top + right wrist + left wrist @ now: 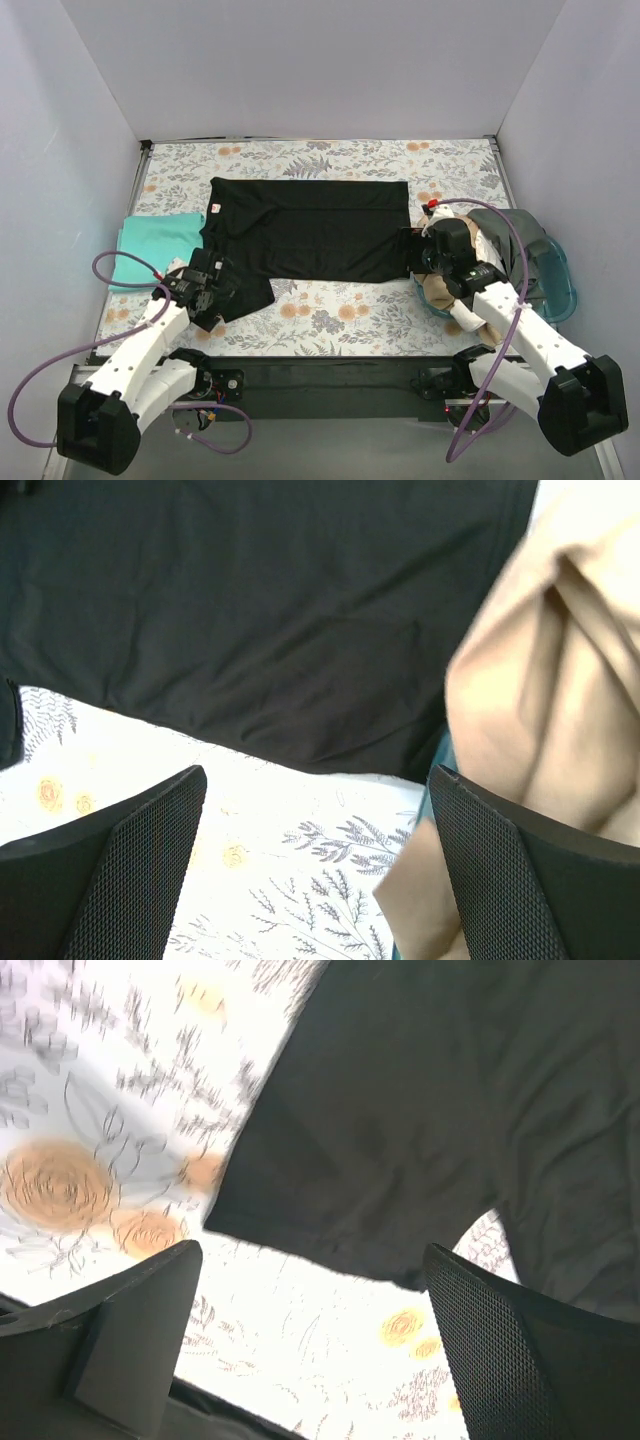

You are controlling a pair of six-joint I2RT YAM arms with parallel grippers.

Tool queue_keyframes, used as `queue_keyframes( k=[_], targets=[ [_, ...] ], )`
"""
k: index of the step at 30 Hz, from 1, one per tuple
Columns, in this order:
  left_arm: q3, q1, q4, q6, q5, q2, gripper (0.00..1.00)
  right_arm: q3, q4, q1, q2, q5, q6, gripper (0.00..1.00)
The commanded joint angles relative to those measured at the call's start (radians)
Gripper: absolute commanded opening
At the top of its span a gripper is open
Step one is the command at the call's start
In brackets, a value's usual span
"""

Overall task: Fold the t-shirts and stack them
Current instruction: Fold the tshirt

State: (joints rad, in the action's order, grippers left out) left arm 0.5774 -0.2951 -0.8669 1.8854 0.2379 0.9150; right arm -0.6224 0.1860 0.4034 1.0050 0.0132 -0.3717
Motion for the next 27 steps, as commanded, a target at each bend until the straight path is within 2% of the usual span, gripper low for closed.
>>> queue_keyframes(
  k=[1,8,12,19,20,22,23,27],
  targets=[
    [-0.054,-0.007,-0.035,0.087,-0.069,-0.059,0.92,0.03,-0.043,0.002,-0.052,-0.039,-0.058,0.98],
    [-0.131,-0.009,-0.041,0.17,-0.089,-0.048,0.9,0.03,-0.036,0.002,-0.059,-0.021,-0.058,0.98],
    [-0.129,-0.009,-0.03,0.179,-0.065,-0.015,0.84,0.027,-0.036,0.002,-0.049,-0.021,-0.05,0.98],
    [-0.091,-0.009,0.018,0.164,0.026,0.048,0.72,0.029,-0.031,0.002,-0.054,-0.021,-0.041,0.98],
    [-0.087,-0.009,0.028,0.159,0.029,0.059,0.66,0.029,-0.028,0.003,-0.054,-0.022,-0.038,0.98],
    [-0.079,-0.009,0.048,0.144,0.035,0.102,0.64,0.03,-0.019,0.003,-0.055,-0.021,-0.036,0.98],
    [-0.076,-0.009,0.069,0.139,0.038,0.119,0.58,0.03,-0.014,0.003,-0.06,-0.021,-0.035,0.98],
    [-0.059,-0.009,0.095,0.124,0.052,0.185,0.47,0.03,0.001,0.011,-0.072,0.007,-0.023,0.98]
  ],
)
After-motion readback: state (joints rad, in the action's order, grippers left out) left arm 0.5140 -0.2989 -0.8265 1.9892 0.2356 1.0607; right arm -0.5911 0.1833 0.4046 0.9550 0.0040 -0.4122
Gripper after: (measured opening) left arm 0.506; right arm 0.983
